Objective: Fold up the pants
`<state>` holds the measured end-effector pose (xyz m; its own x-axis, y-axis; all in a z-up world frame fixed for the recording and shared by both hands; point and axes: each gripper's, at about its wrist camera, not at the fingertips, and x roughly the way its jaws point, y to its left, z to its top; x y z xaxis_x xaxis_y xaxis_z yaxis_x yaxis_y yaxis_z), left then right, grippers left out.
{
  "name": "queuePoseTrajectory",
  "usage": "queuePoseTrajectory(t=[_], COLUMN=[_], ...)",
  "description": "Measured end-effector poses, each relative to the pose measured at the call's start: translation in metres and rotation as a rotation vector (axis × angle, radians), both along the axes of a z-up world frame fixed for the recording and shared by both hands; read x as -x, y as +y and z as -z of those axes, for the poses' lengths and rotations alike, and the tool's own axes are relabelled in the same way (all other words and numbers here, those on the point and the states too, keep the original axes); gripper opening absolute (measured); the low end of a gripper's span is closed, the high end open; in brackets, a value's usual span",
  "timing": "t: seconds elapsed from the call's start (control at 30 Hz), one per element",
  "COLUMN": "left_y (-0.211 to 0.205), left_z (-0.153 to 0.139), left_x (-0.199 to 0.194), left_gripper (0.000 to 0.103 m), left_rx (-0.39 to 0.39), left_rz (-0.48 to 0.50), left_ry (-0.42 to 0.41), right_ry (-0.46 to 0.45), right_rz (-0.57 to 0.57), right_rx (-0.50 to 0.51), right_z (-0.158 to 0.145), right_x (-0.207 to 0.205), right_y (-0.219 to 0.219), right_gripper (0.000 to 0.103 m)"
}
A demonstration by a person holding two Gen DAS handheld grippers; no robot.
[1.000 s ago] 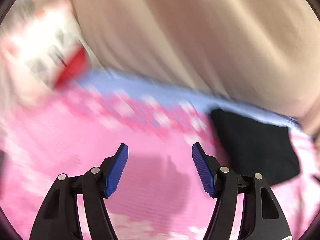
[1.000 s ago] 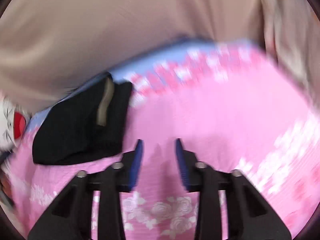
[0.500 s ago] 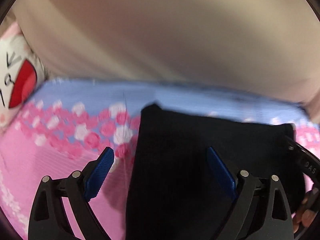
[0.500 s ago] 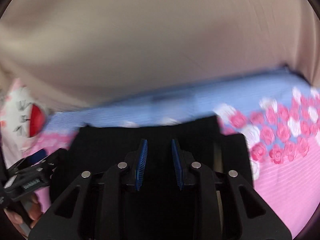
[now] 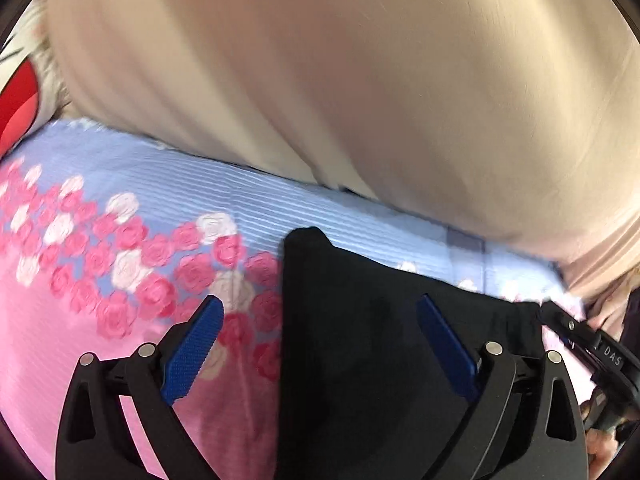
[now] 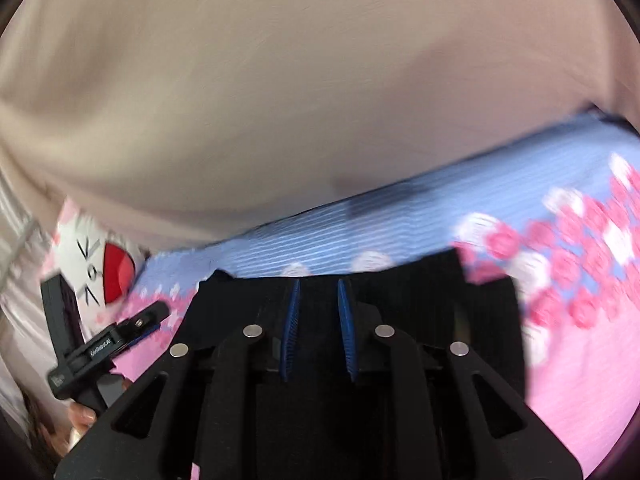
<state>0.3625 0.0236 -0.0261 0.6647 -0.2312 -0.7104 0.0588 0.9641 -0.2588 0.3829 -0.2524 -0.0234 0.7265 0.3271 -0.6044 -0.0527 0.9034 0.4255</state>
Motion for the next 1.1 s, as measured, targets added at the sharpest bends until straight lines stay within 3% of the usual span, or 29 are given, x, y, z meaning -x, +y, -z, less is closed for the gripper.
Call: queuePoseTrajectory(t=[0.07,0.1,0.13,0.23,0.27,0.3,0.37,0.47,0.53,0.6,0.67,0.77,0.8,0.93,1.03,1.1], left_y=[-0.012,-0.018,-0.014,0.005,0.009,0.014,0.026,0.035,0.031,0.018,0.001,-0.024,-0.032,-0.041,-0.028,-0.027], left_z=[0.014,0.025,0.034,0.037,0.032,0.022,-0.001,-0.033,-0.045,-0.047,-0.039,-0.017,-0.007,0.034,0.039,0.032], left_x=[-0.022,-0.033,-0.039,-0.047,-0.042,-0.032,-0.002,0.056,0.087,0.118,0.134,0.145,0.144,0.119,0.113,0.115], left_gripper=[0.098,0.098,0.098,0.098,0.095,0.094,0.095,0.096,0.096,0.097,0.097,0.097,0.097,0.098,0.098,0.098], left_rx=[-0.077,-0.089,-0.043,0.073,0.072,0.071,0.063,-0.041,-0.176,-0.316,-0.384,-0.444,-0.459,-0.505,-0.424,-0.433], left_rz=[-0.007,-0.012,-0.027,-0.070,-0.094,-0.112,-0.101,-0.108,-0.105,-0.081,-0.041,0.020,0.028,0.032,0.023,0.017], left_ry=[0.064,0.097,0.105,0.170,0.172,0.150,0.061,-0.060,-0.107,-0.136,-0.140,-0.146,-0.125,0.014,0.027,0.024], right_ry=[0.095,0.098,0.104,0.119,0.099,0.078,-0.015,-0.091,-0.109,-0.112,-0.082,-0.007,0.030,0.027,0.034,0.035], right_rz=[0.007,0.027,0.052,0.105,0.129,0.146,0.161,0.143,0.128,0.106,0.053,0.036,0.056,0.070,0.051,0.055], right_rx=[0.034,0.009,-0.034,-0.141,-0.108,-0.066,0.068,0.181,0.235,0.271,0.319,0.401,0.426,0.246,0.267,0.265], right_z=[0.031,0.042,0.044,0.037,0.028,0.021,-0.007,-0.032,-0.038,-0.033,-0.018,0.012,0.026,0.033,0.030,0.026], right_x=[-0.028,-0.034,-0.033,-0.026,-0.014,-0.002,0.041,0.097,0.128,0.151,0.149,0.136,0.129,0.127,0.128,0.134], right_y=[0.002,-0.006,-0.015,-0.035,-0.037,-0.038,-0.037,-0.036,-0.029,-0.017,0.004,0.017,0.011,-0.018,-0.015,-0.012], right_gripper=[0.018,0.004,0.000,0.000,0.000,0.007,0.008,0.010,0.014,0.015,0.015,0.013,0.006,0.000,0.000,0.003])
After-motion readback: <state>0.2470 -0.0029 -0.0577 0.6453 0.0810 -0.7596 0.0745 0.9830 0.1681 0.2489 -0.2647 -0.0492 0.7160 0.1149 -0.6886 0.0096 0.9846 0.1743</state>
